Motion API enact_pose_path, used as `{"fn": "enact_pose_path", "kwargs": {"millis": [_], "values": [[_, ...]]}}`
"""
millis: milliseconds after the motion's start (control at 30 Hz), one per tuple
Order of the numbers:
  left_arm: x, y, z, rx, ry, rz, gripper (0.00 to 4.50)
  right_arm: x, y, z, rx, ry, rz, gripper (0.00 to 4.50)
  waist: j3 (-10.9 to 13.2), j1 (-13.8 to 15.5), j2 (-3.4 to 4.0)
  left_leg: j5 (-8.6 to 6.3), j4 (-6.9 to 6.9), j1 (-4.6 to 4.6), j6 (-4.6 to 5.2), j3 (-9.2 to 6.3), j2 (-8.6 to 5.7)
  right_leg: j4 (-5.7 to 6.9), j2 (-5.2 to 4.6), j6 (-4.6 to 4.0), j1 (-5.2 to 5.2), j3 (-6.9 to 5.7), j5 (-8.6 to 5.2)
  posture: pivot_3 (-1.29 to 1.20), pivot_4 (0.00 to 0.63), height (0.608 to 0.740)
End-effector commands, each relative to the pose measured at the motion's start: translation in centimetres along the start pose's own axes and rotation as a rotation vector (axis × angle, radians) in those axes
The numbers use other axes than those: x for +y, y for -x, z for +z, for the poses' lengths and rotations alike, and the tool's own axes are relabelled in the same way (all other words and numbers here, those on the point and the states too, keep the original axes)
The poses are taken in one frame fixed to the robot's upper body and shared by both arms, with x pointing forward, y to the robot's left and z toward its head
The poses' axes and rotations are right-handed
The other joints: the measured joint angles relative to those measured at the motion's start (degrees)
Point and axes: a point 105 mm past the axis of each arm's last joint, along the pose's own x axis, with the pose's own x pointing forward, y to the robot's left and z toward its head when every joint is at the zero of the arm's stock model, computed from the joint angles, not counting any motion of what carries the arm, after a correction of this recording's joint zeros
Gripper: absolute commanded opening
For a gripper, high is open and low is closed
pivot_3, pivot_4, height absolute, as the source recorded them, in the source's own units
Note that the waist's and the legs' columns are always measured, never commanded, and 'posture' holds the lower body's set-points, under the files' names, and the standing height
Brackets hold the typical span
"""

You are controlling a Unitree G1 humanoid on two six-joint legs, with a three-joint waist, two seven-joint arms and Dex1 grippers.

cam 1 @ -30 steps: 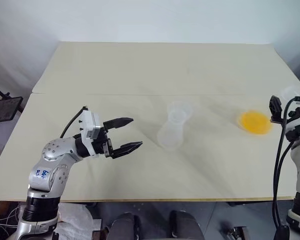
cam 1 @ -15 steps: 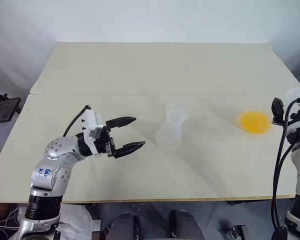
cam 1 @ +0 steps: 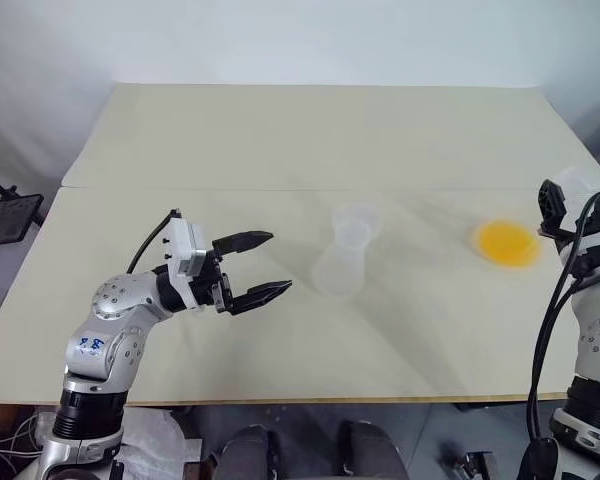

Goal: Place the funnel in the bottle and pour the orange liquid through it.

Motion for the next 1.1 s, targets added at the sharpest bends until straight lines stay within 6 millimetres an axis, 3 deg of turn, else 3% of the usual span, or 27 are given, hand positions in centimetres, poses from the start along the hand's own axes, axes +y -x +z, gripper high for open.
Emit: {"fn": "enact_pose_path", "kwargs": {"millis": [33, 367, 633, 867, 1100], "values": [[-0.2, -0.3, 0.9, -0.023, -0.045, -0.010, 4.47, 0.9, 0.3, -1.9, 0.059, -0.031, 0.054, 4.50, 0.0, 0.0, 0.00, 0.00, 0.00, 0.00, 0.00, 0.00, 0.00, 0.00, 0.00, 0.00, 0.00, 0.00, 0.00, 0.00, 0.150, 0.740], [-0.1, -0.3, 0.9, -0.022, -0.049, -0.005, 4.47, 1.6, 1.5, -0.6, 0.015, 0.119, 0.096, 4.50, 0.0, -0.1, 0.00, 0.00, -0.07, 0.03, -0.01, 0.01, 0.03, -0.05, 0.01, 0.00, 0.00, 0.00, 0.00, 0.00, 0.150, 0.740], [0.0, -0.3, 0.8, -0.024, -0.048, -0.007, 4.47, -0.1, 2.4, 1.1, -0.091, 0.196, 0.012, 4.50, 0.0, 0.0, 0.06, 0.00, -0.13, 0.01, -0.02, 0.03, 0.00, -0.16, 0.00, 0.00, -0.01, 0.01, 0.00, 0.00, 0.150, 0.740], [0.1, -0.3, 0.8, -0.024, -0.052, -0.008, 4.47, -0.4, 2.7, 1.2, -0.107, 0.131, 0.000, 4.50, 0.1, 0.0, 0.18, 0.00, -0.21, 0.00, -0.02, 0.04, 0.00, -0.18, 0.00, 0.00, -0.04, -0.01, 0.00, 0.00, 0.150, 0.740], [0.1, -0.4, 0.8, -0.024, -0.052, -0.009, 4.47, -2.2, 2.7, -0.1, -0.044, 0.131, -0.083, 4.50, 0.2, 0.1, 0.26, 0.01, -0.27, 0.00, -0.02, 0.04, -0.04, -0.24, -0.01, 0.01, -0.04, -0.01, 0.00, 0.00, 0.150, 0.740]]}}
